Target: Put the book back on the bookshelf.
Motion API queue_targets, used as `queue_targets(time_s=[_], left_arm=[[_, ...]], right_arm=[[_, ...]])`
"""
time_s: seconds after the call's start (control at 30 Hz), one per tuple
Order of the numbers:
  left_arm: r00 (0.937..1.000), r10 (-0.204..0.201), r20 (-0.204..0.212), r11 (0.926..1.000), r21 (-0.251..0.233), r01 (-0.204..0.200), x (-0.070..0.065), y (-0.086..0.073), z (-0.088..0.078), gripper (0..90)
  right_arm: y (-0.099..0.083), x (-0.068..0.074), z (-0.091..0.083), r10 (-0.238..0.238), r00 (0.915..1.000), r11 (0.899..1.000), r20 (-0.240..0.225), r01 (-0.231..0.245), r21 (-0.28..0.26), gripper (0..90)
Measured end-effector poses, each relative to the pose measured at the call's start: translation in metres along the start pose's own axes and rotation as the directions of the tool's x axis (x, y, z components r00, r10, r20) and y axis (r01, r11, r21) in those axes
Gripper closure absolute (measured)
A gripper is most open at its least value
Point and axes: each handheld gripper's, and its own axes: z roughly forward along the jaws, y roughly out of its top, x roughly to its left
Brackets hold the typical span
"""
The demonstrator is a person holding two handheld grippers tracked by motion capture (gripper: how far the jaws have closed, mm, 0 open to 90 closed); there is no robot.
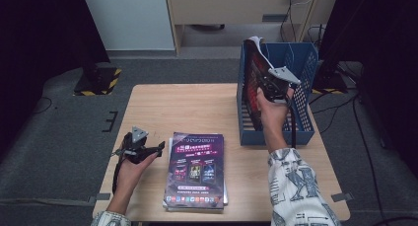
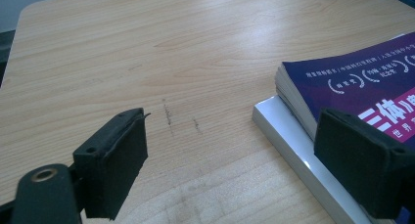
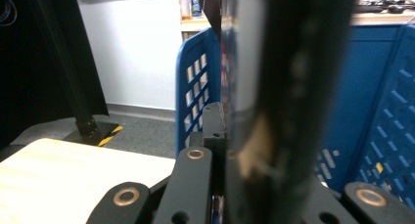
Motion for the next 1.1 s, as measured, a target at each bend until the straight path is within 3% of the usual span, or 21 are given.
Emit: queue_targets(time_s=[0.3, 0.53, 1.1], left_arm=[[1.0000, -0.003, 0.000, 1.0000, -0.003, 0.003, 0.000, 0.000, 0.000, 12.1], [1.0000, -0.002, -0.001, 1.0000, -0.005, 0.002, 0.000, 0.000, 0.000, 12.1], [1.0000, 0.009, -0.004, 1.0000, -0.002, -0.009, 0.000, 0.001, -0.001, 12.1]], right_arm=[[-0.009, 0.007, 0.005, -0.011, 0.9998, 1.000, -0.020, 0.011, 0.019, 86.7], [-0.020, 0.003, 0.009, 0.008, 0.9999, 0.999, -0.015, -0.007, 0.032, 86.7], [-0.028, 0.011, 0.004, -0.031, 0.9990, 0.998, -0.032, 0.033, 0.059, 85.8]])
